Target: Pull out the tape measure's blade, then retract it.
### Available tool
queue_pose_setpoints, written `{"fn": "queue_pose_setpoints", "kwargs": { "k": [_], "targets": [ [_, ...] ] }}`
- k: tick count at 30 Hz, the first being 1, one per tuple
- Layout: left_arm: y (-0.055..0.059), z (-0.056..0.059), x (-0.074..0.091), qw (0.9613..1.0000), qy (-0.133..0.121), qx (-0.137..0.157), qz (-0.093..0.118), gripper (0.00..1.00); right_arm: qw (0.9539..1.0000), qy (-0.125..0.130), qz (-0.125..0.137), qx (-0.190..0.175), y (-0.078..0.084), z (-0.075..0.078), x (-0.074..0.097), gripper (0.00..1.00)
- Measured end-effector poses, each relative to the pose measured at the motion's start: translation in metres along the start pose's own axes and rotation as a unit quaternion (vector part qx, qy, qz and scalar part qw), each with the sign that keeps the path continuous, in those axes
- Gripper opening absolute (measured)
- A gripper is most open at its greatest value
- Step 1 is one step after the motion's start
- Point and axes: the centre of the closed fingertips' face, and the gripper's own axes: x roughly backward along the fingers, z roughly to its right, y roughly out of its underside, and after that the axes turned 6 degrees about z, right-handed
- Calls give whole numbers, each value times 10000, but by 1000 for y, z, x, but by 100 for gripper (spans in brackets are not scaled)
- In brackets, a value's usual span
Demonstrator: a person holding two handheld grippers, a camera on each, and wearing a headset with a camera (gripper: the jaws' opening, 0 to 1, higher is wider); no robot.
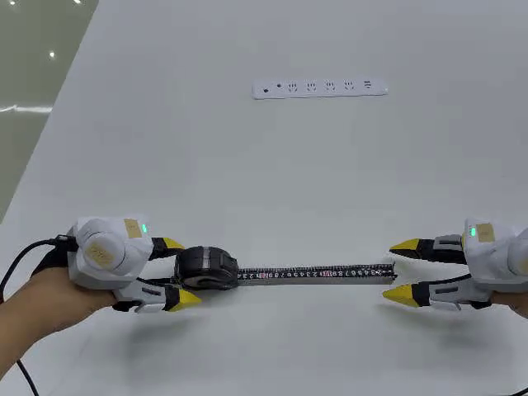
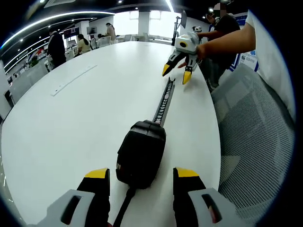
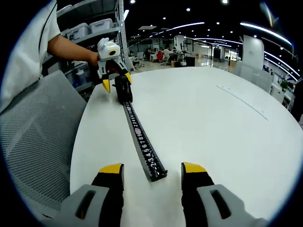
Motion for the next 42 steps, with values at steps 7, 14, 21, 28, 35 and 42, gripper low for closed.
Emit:
{"fn": "queue_pose_setpoints", "kwargs": {
  "k": [7, 14, 21, 28, 35, 42],
  "targets": [
    [-2, 2, 9, 9998, -143, 65, 123, 61, 9999, 148, 9, -42, 1, 0, 3, 55],
    [-1, 5, 18, 9992, -263, 182, 258, 64, 9993, 311, -48, -179, -3, -1, 6, 62],
    [-4, 9, 22, 9980, -360, 373, 363, 68, 9984, 454, -158, -281, -3, -2, 8, 69],
    [-9, 9, 30, 9954, -574, 572, 505, 71, 9973, 615, -131, -369, -7, -3, 15, 75],
    [-11, 11, 39, 9912, -782, 832, 675, 74, 9958, 810, -42, -425, -15, -4, 24, 77],
    [-15, 20, 46, 9872, -872, 1006, 873, 77, 9940, 999, -50, -450, -18, -6, 31, 79]
  ]
}}
